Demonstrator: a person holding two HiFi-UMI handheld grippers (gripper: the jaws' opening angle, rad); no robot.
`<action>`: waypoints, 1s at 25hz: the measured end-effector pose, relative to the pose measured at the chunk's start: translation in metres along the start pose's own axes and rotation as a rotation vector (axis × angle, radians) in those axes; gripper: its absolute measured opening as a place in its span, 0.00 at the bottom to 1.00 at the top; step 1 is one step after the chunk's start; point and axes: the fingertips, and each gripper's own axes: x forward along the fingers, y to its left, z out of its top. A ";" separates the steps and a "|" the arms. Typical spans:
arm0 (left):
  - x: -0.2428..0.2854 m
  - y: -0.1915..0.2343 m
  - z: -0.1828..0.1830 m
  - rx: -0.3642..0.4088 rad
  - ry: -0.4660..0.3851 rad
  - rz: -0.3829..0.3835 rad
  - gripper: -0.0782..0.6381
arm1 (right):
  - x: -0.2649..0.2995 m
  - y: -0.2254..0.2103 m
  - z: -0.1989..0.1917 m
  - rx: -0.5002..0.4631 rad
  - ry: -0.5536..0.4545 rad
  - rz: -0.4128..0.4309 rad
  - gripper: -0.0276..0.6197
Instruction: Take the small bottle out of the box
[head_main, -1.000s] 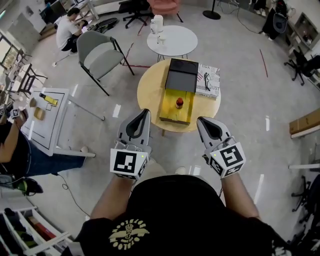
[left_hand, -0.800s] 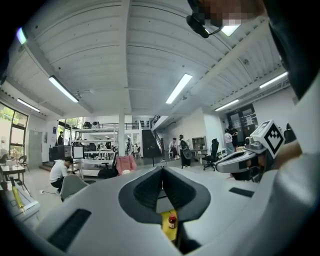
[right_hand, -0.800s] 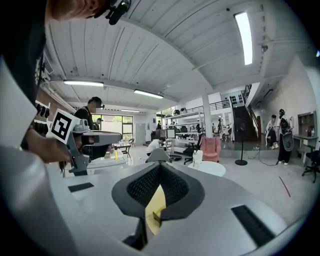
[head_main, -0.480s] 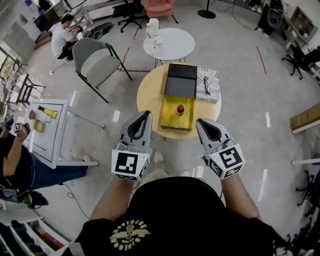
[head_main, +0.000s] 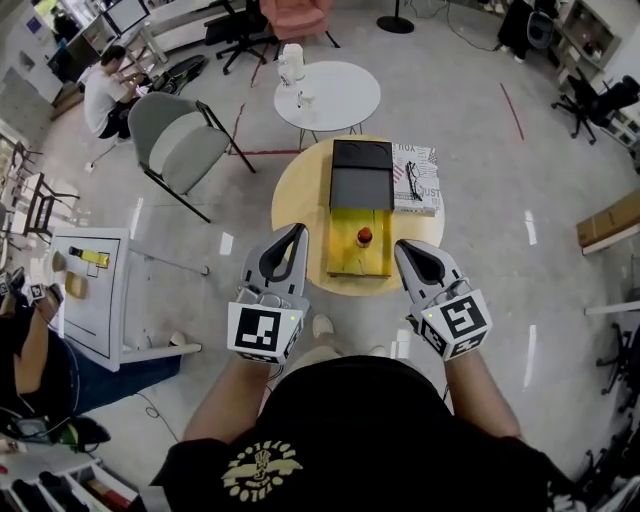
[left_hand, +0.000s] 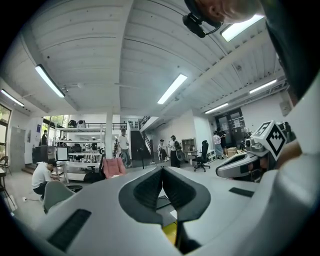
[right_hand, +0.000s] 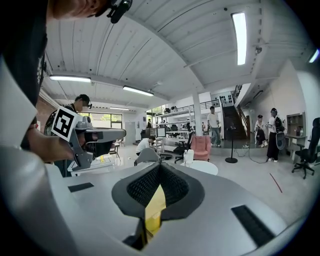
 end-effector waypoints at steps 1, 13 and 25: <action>0.004 0.005 -0.001 -0.002 0.000 -0.003 0.13 | 0.004 -0.001 0.001 0.000 0.001 -0.006 0.06; 0.043 0.044 -0.012 -0.011 0.007 -0.072 0.13 | 0.052 -0.026 0.015 0.003 0.006 -0.096 0.06; 0.076 0.066 -0.015 -0.007 -0.019 -0.188 0.13 | 0.073 -0.028 0.012 0.024 0.025 -0.205 0.07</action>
